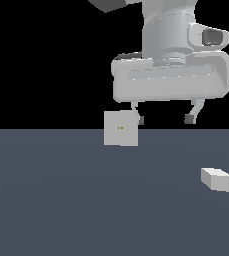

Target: Plug the charger into the wall socket.

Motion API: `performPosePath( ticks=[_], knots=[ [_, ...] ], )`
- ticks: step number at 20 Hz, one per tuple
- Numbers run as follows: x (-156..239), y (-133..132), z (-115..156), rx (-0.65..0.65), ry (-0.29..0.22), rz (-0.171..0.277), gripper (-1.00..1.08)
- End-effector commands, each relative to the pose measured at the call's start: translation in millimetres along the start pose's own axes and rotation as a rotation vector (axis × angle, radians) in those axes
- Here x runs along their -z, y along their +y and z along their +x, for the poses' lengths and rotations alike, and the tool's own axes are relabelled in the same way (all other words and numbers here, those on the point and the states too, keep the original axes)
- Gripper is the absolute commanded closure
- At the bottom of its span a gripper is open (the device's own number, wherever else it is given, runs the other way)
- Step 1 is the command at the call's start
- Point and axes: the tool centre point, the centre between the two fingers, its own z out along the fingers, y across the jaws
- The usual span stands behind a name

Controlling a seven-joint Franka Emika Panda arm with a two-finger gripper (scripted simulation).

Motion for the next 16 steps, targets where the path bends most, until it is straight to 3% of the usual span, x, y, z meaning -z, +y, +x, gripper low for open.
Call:
performPosePath(
  ticks=[1,8,16],
  knots=[
    [-9,15,-6,-0.021,0.026,-0.005,-0.92],
    [-31,51,-20,-0.071,0.087,-0.013,-0.92],
    [-47,74,-28,-0.104,0.128,-0.014,-0.92]
  ],
)
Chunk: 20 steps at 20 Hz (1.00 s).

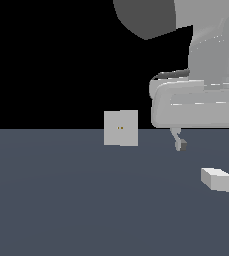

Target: Plug the charger into the wall socket.

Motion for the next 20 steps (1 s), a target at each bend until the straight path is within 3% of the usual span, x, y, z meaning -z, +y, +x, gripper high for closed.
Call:
performPosePath(
  ticks=[1,11,20],
  knots=[
    [-3,5,-1,-0.006,0.010,0.000,-0.92],
    [-10,8,-4,-0.011,0.014,0.000,-0.92],
    [-43,7,-14,-0.011,0.015,0.002,-0.92]
  ],
)
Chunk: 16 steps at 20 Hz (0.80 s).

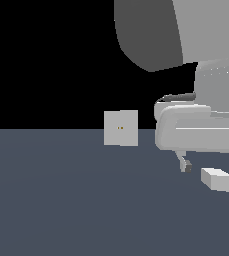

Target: Plug the charger into the wall socket.

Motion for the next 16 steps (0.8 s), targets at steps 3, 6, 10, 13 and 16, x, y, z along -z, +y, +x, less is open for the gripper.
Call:
performPosePath(
  ticks=[3,6,10,13,16],
  knots=[
    [-13.8,0.0,-3.9,0.000,0.001,0.000,-0.92],
    [-17.4,0.2,-4.8,0.000,0.001,0.000,-0.92],
    [-17.7,0.2,-4.9,0.000,0.001,0.000,1.08],
    [-17.7,0.2,-4.9,0.000,0.001,0.000,1.08],
    [-17.7,0.2,-4.9,0.000,0.001,0.000,1.08]
  ],
)
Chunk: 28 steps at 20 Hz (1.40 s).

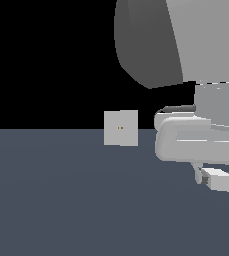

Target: Plug the charger into the wall socket.

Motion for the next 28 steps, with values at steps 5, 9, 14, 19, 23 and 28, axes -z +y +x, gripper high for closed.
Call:
performPosePath(
  ticks=[5,9,14,19,23,28],
  knots=[
    [1,-2,0,0.000,0.000,0.000,1.08],
    [4,-10,2,-0.001,0.001,0.000,1.08],
    [11,-28,7,-0.004,0.001,0.000,1.08],
    [22,-55,14,-0.007,0.002,0.000,1.08],
    [33,-82,21,-0.011,0.002,-0.001,1.08],
    [47,-117,30,-0.014,0.002,-0.002,1.08]
  ],
)
